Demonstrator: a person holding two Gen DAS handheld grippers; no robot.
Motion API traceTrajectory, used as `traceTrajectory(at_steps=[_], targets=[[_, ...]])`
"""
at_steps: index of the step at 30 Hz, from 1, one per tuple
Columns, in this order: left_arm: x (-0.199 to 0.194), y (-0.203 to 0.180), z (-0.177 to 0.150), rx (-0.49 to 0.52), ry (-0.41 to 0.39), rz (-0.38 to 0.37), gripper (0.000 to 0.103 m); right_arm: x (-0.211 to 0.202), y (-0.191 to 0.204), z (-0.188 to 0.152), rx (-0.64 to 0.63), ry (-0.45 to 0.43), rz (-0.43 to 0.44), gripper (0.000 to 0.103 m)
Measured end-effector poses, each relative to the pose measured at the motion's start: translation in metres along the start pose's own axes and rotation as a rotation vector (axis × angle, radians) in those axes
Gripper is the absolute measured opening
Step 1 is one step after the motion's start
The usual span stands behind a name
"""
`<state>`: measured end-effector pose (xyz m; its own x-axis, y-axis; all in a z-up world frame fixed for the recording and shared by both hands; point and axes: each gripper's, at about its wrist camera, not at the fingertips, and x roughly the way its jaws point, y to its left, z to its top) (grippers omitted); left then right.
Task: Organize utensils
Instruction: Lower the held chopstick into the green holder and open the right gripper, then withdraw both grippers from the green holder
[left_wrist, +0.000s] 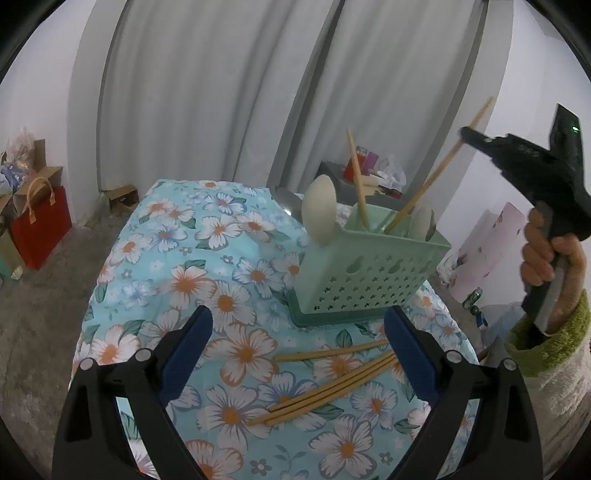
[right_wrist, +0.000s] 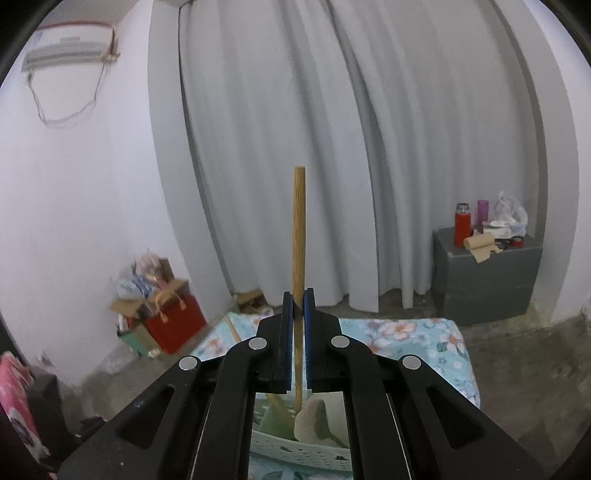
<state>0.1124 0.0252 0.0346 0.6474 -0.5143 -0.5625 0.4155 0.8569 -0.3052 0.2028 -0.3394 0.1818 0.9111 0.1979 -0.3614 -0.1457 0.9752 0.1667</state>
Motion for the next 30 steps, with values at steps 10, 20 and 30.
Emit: traceTrajectory(at_steps=[10,20,30], targets=[[0.003,0.003,0.0,-0.003,0.005,0.006,0.093,0.016,-0.002,-0.016,-0.039,0.058,-0.053,0.035],[0.002,0.0,-0.002,0.003,0.006,-0.007,0.094,-0.035,-0.01,-0.025,0.034,-0.018,-0.076,0.044],[0.004,0.001,-0.003,-0.041,0.053,-0.057,0.095,-0.057,-0.014,-0.105,0.162,0.144,-0.092,0.047]])
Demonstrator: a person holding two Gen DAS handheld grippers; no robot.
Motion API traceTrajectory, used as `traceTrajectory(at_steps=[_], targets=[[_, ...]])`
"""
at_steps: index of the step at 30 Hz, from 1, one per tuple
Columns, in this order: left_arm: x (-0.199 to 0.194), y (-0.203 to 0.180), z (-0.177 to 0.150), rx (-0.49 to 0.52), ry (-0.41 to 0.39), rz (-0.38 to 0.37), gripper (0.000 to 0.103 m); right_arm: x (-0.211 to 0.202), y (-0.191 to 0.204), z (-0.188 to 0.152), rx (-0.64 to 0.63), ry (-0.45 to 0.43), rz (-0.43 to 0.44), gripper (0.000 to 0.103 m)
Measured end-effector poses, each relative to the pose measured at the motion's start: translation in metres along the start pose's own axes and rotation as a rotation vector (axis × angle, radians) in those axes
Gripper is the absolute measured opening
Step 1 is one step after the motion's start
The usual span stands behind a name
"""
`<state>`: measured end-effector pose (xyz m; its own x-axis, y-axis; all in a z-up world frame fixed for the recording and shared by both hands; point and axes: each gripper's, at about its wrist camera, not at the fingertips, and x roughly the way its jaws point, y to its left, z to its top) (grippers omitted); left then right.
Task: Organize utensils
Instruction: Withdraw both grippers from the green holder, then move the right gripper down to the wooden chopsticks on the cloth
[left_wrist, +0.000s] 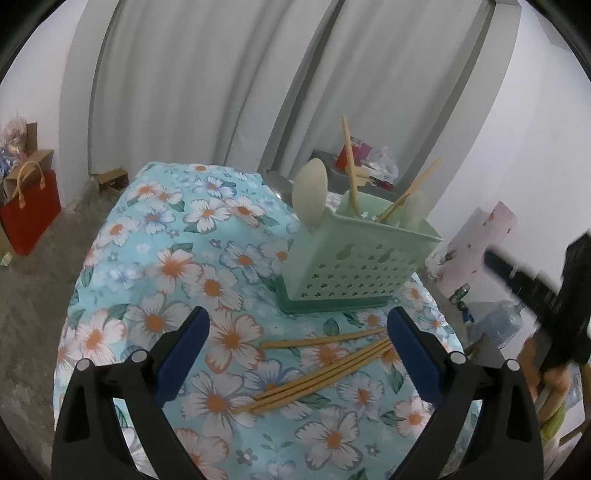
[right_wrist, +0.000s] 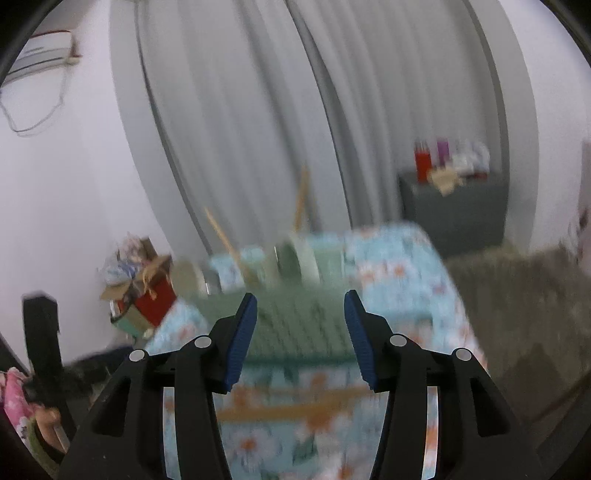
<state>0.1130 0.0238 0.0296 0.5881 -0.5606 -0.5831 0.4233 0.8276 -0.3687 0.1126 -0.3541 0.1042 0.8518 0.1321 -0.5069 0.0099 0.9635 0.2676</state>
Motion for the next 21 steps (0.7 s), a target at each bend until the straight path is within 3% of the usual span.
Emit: traceTrajectory(at_steps=[10,21], targets=[[0.016,0.002,-0.009,-0.056,0.11,-0.004,0.097,0.033,0.003,-0.07,0.12,0.238,0.082,0.047],[0.017,0.015,-0.011,-0.097,0.09,0.076,0.097,0.054,-0.006,-0.096,0.261,0.349,0.173,0.047]])
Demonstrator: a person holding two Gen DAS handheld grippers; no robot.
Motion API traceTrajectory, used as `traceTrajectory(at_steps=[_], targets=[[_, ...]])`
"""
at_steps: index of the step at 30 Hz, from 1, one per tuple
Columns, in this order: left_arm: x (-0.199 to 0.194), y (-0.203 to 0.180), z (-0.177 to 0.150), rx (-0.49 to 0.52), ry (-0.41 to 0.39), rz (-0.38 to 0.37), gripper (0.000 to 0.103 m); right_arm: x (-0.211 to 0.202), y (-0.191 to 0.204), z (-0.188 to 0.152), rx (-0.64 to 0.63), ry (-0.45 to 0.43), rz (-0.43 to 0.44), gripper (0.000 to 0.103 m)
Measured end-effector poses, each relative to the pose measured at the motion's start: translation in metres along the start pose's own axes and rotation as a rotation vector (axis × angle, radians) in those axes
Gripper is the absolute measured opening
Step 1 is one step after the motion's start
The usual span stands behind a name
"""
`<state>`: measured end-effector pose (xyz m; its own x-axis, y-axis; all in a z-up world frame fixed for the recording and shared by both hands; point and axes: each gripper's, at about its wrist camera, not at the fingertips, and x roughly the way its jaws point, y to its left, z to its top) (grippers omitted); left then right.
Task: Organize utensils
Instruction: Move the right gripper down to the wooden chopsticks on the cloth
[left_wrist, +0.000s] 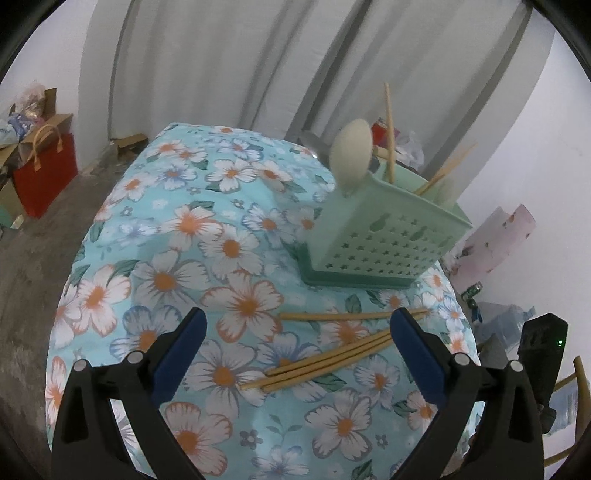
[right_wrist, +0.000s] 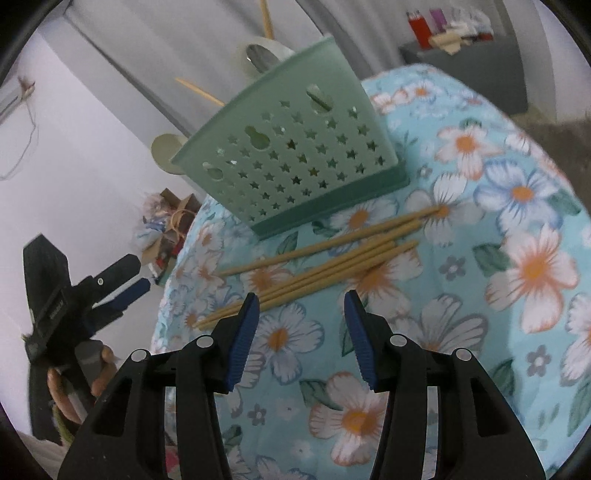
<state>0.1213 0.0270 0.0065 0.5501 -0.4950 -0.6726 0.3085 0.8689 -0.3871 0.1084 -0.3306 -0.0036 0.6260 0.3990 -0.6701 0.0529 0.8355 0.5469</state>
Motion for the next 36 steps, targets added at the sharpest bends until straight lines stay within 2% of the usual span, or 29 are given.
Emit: traceTrajectory(at_steps=[6,12,14,23,27,29,36], targets=[[0.003,0.007,-0.001,-0.001,0.003,0.008,0.097,0.022,-0.014,0.001,0.116,0.082,0.044,0.036],[0.005,0.009,-0.001,0.003,0.006,0.005,0.097,0.037,-0.028,0.0,0.209,0.111,0.045,0.029],[0.006,0.01,-0.001,0.0,0.007,0.0,0.097,0.041,-0.034,0.002,0.247,0.109,0.054,0.025],[0.008,0.009,-0.001,0.006,0.012,-0.009,0.097,0.042,-0.049,0.011,0.359,0.103,0.097,0.024],[0.009,0.008,-0.001,0.014,0.022,-0.01,0.097,0.035,-0.059,0.013,0.383,0.099,0.101,0.021],[0.01,0.007,-0.002,0.02,0.024,-0.01,0.097,0.033,-0.064,0.014,0.395,0.095,0.096,0.016],[0.012,0.004,-0.003,0.048,0.027,-0.012,0.097,0.03,-0.079,0.015,0.43,0.09,0.118,0.014]])
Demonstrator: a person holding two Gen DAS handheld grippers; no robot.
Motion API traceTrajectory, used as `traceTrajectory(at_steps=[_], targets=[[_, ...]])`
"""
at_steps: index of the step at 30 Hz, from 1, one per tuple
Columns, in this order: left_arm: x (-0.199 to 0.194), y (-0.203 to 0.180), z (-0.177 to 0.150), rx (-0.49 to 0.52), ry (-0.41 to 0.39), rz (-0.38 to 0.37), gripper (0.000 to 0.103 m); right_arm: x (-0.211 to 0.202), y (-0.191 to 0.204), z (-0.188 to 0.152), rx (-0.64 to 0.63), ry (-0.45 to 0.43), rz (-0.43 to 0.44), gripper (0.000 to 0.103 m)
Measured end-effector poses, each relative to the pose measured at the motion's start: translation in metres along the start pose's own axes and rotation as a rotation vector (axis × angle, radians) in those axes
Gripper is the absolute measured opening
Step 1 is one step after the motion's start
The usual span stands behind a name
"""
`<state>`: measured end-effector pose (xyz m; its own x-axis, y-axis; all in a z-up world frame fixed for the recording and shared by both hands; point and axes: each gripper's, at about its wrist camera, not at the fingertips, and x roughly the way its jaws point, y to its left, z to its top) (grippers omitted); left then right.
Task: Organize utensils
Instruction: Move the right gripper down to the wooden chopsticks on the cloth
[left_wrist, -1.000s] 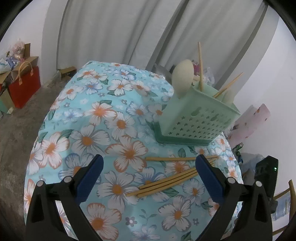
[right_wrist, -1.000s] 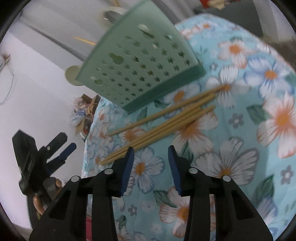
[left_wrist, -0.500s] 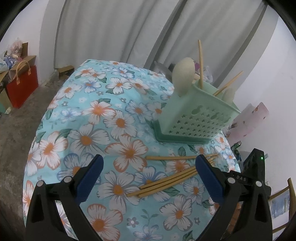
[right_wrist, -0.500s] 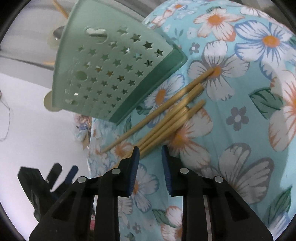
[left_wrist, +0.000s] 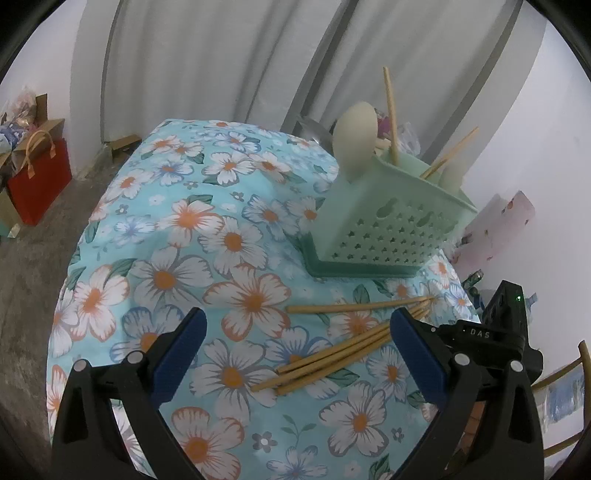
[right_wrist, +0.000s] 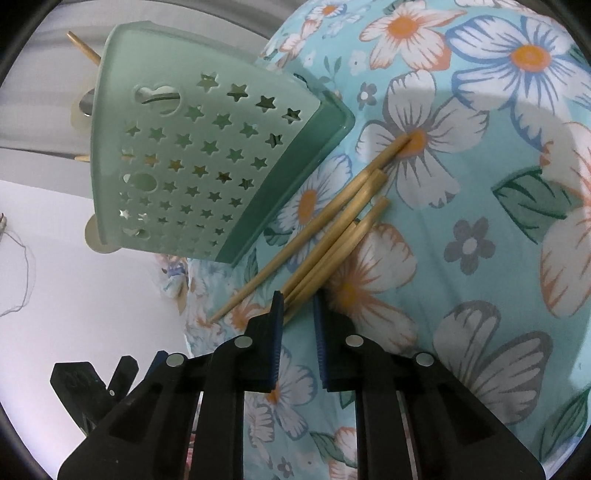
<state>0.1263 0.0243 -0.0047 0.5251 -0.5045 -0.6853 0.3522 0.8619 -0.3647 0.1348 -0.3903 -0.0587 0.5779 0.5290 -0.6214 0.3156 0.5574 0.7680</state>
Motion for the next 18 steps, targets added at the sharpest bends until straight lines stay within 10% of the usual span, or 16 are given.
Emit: traceTrajectory(at_steps=[18], targets=[[0.001,-0.005,0.001,0.07,-0.027,0.022,0.097,-0.047,-0.015,-0.015,-0.028,0.07,0.034,0.011]])
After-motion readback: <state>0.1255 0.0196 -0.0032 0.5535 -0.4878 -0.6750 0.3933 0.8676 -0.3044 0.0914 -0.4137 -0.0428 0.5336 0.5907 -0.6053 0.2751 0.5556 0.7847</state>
